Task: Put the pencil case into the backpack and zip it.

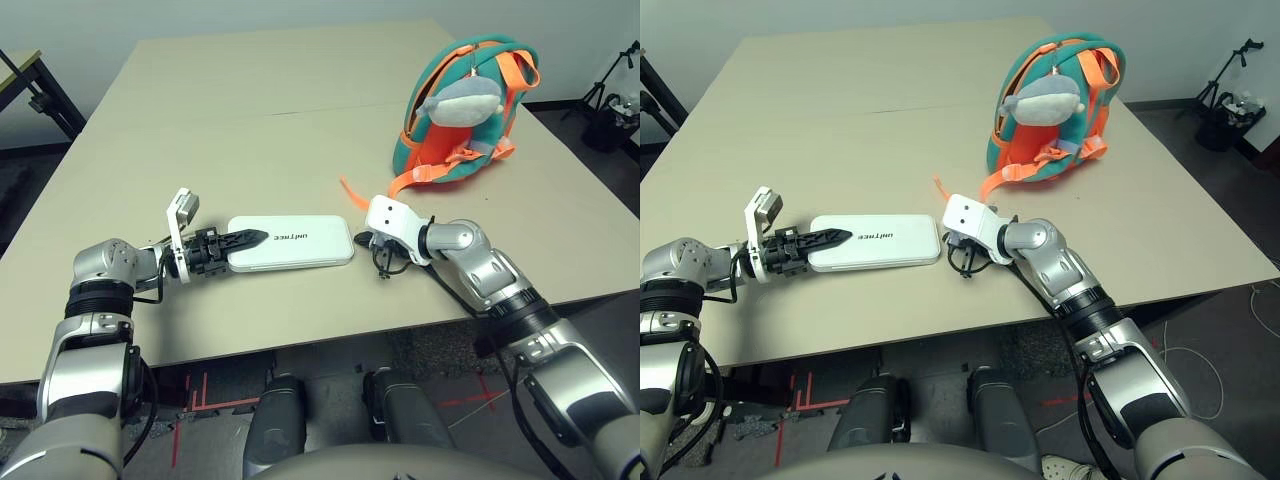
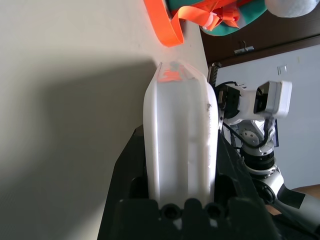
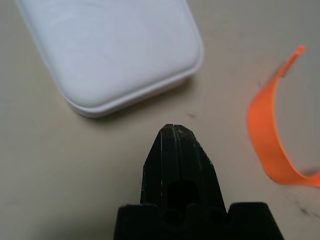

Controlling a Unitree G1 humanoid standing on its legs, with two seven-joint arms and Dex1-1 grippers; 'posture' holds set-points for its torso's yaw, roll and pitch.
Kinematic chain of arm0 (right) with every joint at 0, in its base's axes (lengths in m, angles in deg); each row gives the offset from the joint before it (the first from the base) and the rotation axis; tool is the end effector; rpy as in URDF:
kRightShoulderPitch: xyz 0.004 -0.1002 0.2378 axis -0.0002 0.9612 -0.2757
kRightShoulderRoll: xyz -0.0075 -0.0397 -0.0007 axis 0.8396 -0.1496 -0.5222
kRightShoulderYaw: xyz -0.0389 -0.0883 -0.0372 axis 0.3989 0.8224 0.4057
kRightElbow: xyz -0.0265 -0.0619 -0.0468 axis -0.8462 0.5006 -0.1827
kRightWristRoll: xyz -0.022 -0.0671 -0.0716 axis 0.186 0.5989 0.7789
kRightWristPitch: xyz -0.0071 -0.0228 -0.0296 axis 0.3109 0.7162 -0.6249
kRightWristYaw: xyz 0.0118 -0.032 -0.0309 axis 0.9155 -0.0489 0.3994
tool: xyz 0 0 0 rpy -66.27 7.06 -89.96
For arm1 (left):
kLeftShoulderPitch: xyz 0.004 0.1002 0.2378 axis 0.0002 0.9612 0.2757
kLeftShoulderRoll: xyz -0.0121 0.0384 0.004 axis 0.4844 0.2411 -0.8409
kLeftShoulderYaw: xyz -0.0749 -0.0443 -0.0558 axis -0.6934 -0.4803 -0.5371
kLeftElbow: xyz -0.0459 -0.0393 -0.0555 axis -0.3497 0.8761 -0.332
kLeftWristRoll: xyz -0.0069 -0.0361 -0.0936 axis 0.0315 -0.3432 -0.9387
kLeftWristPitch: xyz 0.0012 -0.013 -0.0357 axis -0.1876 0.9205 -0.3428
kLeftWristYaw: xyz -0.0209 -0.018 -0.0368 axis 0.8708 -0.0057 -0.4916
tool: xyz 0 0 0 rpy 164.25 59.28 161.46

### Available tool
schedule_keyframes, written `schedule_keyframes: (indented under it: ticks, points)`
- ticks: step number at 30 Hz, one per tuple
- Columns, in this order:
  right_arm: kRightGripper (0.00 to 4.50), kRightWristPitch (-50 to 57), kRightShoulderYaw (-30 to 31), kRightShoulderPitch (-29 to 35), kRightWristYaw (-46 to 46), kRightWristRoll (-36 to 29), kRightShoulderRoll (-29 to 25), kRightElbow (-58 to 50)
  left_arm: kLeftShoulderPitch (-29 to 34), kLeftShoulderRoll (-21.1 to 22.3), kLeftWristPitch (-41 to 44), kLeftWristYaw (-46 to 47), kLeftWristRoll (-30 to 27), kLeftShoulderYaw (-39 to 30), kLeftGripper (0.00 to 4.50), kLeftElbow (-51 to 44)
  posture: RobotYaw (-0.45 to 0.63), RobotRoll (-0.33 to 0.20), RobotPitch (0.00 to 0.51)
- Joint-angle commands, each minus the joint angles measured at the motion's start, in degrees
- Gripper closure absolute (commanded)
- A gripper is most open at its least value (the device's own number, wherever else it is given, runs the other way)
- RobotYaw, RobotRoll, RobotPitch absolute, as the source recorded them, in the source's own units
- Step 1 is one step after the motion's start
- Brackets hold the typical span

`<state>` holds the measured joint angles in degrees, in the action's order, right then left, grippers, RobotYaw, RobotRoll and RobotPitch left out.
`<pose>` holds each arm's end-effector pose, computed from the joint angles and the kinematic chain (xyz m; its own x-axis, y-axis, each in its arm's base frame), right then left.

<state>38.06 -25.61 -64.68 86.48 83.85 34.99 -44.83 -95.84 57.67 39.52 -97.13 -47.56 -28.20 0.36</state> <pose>0.2987 -0.1621 0.1105 0.5446 0.6957 -0.4685 -0.8345 0.3935 -0.3857 0.2703 0.2949 0.0902 0.4827 -0.8553 -0.1881 0.2724 0.3508 -0.8960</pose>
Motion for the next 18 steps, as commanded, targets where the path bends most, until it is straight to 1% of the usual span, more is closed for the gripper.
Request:
schedule_keyframes:
  ticks: [1, 3, 4, 5, 6, 7, 9, 12, 15, 18]
  points:
    - [4.13, 2.3, -5.6, -0.3, -4.7, -1.1, -1.2, 3.2, 0.9, 0.3, -2.0, 1.7, 0.4, -2.0, 3.21, -1.8, -0.10, 0.000, 0.066]
    - [3.57, 5.4, -11.1, -0.4, -7.1, -4.1, -1.7, 3.8, 0.7, 0.1, -2.6, 2.7, -0.9, -4.5, 3.22, -3.3, -0.09, 0.000, 0.070]
    - [3.17, 6.9, -13.6, -0.3, -7.9, -5.7, -1.9, 3.7, 0.7, -0.1, -3.3, 3.1, -1.4, -5.7, 3.22, -4.0, -0.09, 0.000, 0.070]
    - [2.86, 8.1, -15.7, -0.2, -8.4, -7.1, -2.2, 3.4, 0.6, -0.4, -3.3, 3.9, -2.0, -7.0, 3.22, -4.9, -0.09, 0.000, 0.070]
    - [2.40, 9.0, -17.8, 0.0, -8.7, -8.2, -3.1, 3.1, 0.7, -0.5, -3.0, 4.6, -2.7, -8.2, 3.22, -6.2, -0.09, 0.000, 0.070]
    - [1.96, 9.7, -19.4, 0.2, -8.7, -9.0, -4.1, 2.8, 0.9, -0.8, -2.9, 5.5, -3.1, -9.2, 3.22, -7.2, -0.09, 0.000, 0.070]
    - [1.29, 11.1, -22.3, 1.0, -7.8, -10.5, -7.3, 1.8, 1.7, -1.9, -2.3, 7.8, -4.2, -11.5, 3.22, -10.0, -0.09, 0.000, 0.075]
    - [0.05, 15.2, -26.3, 1.9, -5.4, -14.4, -11.4, -0.4, 3.9, -3.2, -1.1, 9.2, -5.7, -12.9, 3.22, -14.2, -0.10, 0.000, 0.078]
    - [0.00, 18.6, -28.2, 2.1, -3.8, -17.3, -13.9, -2.8, 5.0, -4.1, -0.8, 10.6, -6.6, -14.0, 3.22, -16.4, -0.10, 0.000, 0.078]
    - [0.00, 20.6, -29.4, 1.3, -3.6, -19.3, -14.9, -3.3, 5.7, -5.0, -0.3, 12.2, -7.9, -15.1, 3.22, -18.3, -0.10, 0.000, 0.079]
